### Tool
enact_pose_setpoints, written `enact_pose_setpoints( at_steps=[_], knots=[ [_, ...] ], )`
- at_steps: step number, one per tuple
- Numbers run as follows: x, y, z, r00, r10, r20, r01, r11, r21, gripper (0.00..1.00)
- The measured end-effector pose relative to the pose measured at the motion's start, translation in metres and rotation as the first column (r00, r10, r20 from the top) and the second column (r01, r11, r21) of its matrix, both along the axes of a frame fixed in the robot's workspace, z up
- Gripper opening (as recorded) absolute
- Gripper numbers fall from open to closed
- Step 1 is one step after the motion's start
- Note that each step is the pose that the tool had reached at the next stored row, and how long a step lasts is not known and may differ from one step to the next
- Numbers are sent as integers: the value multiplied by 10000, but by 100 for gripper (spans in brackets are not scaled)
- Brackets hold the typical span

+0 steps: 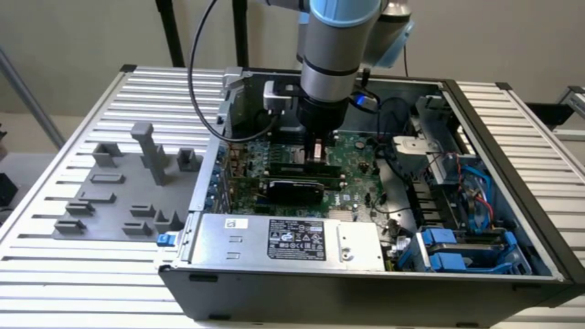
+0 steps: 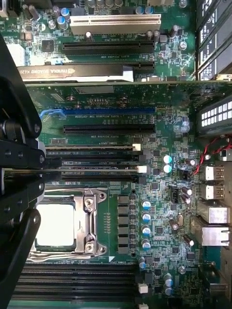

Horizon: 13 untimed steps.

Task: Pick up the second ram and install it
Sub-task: 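Press down the second ram until it locks into place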

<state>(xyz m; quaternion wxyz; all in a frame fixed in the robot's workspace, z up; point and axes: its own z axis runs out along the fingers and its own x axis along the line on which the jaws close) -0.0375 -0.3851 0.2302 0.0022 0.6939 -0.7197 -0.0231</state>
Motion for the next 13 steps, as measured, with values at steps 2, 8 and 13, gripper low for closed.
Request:
enact_pose_setpoints(
  at_steps=[2, 8, 13],
  knots=[
    [0, 1, -4, 10000, 30, 0, -30, 10000, -8, 0],
    [0, 8, -18, 10000, 81, 1, -81, 10000, -9, 0],
    [0, 17, -34, 10000, 82, 1, -82, 10000, -10, 0]
  ],
)
